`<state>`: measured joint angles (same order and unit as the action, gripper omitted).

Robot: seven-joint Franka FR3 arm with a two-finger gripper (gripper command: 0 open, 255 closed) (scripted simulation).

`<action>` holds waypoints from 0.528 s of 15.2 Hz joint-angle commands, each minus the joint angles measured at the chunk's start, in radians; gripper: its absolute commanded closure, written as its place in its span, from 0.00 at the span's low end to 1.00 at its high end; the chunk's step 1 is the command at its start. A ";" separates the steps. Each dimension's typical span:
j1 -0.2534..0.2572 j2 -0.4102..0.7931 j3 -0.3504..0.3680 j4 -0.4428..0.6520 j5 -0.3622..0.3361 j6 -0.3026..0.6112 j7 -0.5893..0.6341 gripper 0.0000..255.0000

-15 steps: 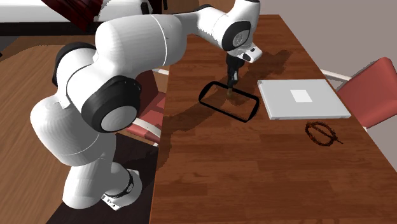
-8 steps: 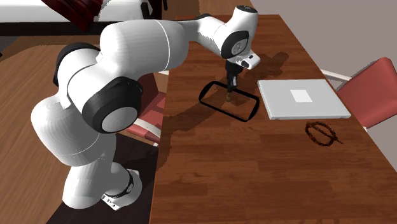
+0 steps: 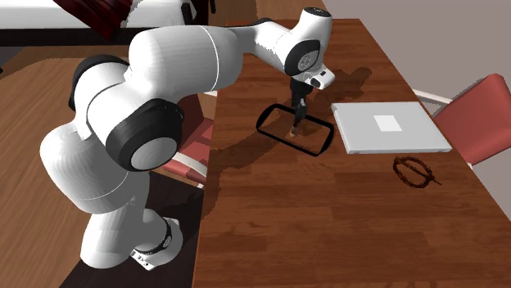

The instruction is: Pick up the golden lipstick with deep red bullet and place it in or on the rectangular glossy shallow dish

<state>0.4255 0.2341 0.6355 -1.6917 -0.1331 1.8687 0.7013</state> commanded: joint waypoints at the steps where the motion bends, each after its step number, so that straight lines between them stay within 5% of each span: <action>1: 0.000 0.000 0.000 0.000 0.000 0.000 0.000 0.00; 8: 0.006 -0.006 0.005 0.120 0.007 -0.125 -0.006 0.00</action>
<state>0.4292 0.2272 0.6393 -1.5871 -0.1262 1.7601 0.6941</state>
